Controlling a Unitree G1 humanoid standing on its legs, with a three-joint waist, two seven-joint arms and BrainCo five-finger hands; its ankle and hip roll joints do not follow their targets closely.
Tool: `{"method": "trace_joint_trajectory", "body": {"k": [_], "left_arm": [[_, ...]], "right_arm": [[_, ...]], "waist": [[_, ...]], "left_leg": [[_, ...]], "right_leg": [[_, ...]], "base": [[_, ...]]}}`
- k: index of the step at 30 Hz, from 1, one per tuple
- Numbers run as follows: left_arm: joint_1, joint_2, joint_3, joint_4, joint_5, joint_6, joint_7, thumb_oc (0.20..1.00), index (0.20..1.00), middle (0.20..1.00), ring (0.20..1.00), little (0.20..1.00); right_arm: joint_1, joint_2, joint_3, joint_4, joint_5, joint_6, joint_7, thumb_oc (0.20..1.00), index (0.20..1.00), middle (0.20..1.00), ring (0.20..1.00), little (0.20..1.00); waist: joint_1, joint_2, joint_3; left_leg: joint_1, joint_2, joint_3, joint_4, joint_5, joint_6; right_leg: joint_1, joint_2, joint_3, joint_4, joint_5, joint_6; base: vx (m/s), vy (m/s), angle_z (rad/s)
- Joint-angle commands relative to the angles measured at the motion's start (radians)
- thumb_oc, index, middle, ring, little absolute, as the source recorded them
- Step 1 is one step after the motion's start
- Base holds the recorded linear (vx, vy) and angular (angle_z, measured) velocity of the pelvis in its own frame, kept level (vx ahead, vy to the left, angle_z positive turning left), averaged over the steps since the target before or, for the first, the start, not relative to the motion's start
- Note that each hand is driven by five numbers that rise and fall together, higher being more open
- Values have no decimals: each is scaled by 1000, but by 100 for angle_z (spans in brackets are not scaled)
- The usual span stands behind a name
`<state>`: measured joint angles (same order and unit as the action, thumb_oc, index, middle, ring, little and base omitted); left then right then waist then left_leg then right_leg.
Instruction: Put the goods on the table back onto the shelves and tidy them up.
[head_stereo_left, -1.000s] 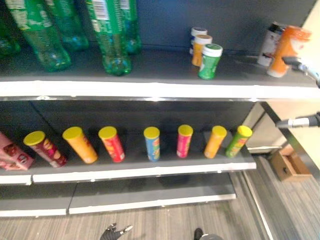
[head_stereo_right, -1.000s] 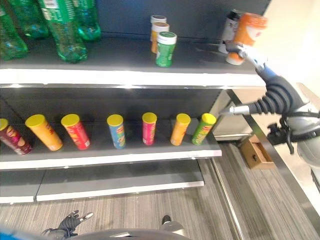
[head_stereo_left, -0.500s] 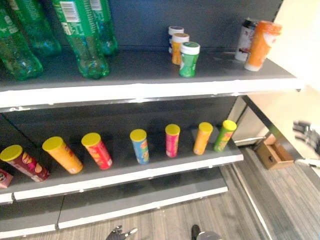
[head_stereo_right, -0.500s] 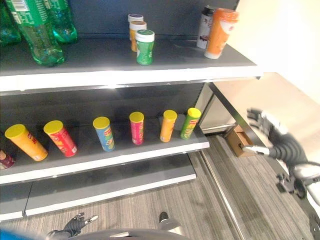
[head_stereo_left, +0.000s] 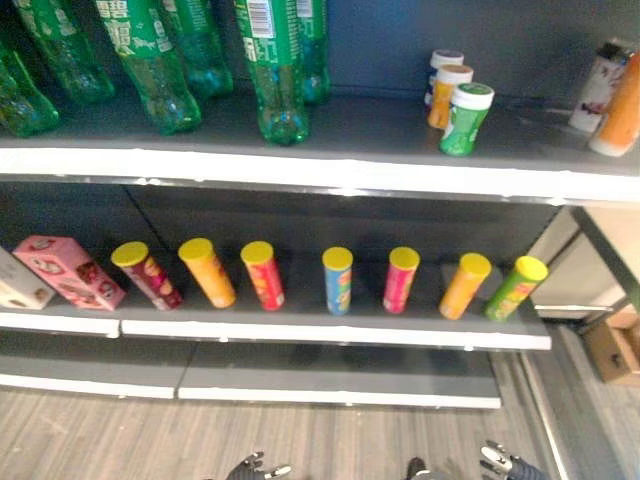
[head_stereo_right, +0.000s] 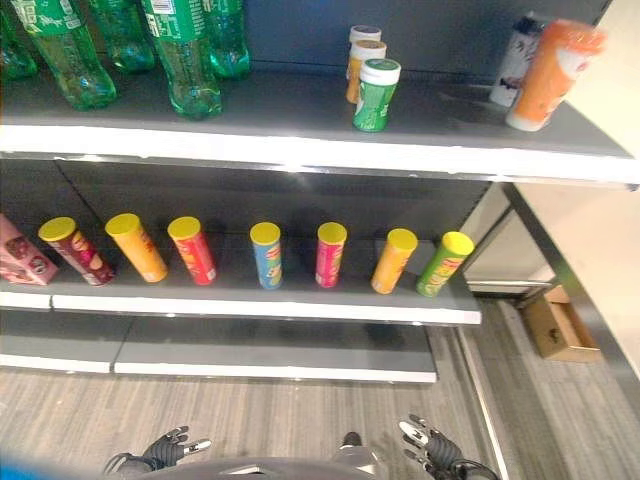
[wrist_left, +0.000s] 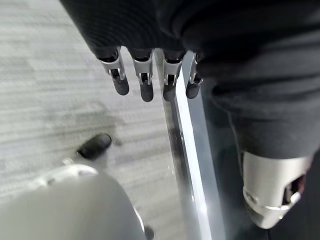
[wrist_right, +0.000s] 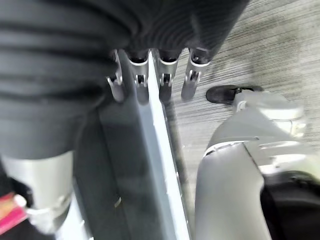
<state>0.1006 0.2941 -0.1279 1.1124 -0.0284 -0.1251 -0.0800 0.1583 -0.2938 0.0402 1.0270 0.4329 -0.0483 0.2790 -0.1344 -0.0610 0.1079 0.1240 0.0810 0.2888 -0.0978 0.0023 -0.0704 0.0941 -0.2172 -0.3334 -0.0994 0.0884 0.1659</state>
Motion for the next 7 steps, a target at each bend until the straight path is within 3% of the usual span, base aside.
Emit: {"method": "trace_joint_trajectory", "body": {"k": [1, 7], "left_arm": [[-95, 33, 12, 15, -41, -25, 26, 1000, 1000, 1000, 1000, 1000], [-92, 31, 7, 16, -65, -22, 21, 1000, 1000, 1000, 1000, 1000]], "right_arm": [[-93, 1, -3, 103, -108, -47, -127, 1000, 1000, 1000, 1000, 1000], [-126, 0, 16, 124, -175, -43, -168, 1000, 1000, 1000, 1000, 1000]], "waist": [[1, -51, 25], [13, -31, 24]], "left_leg": [[54, 40, 30, 17, -62, -37], [64, 48, 23, 17, -61, -43]], "right_leg": [[-9, -80, -50, 41, 29, 40], [13, -73, -64, 34, 23, 31]], "base": [[39, -2, 4], [22, -8, 8]]}}
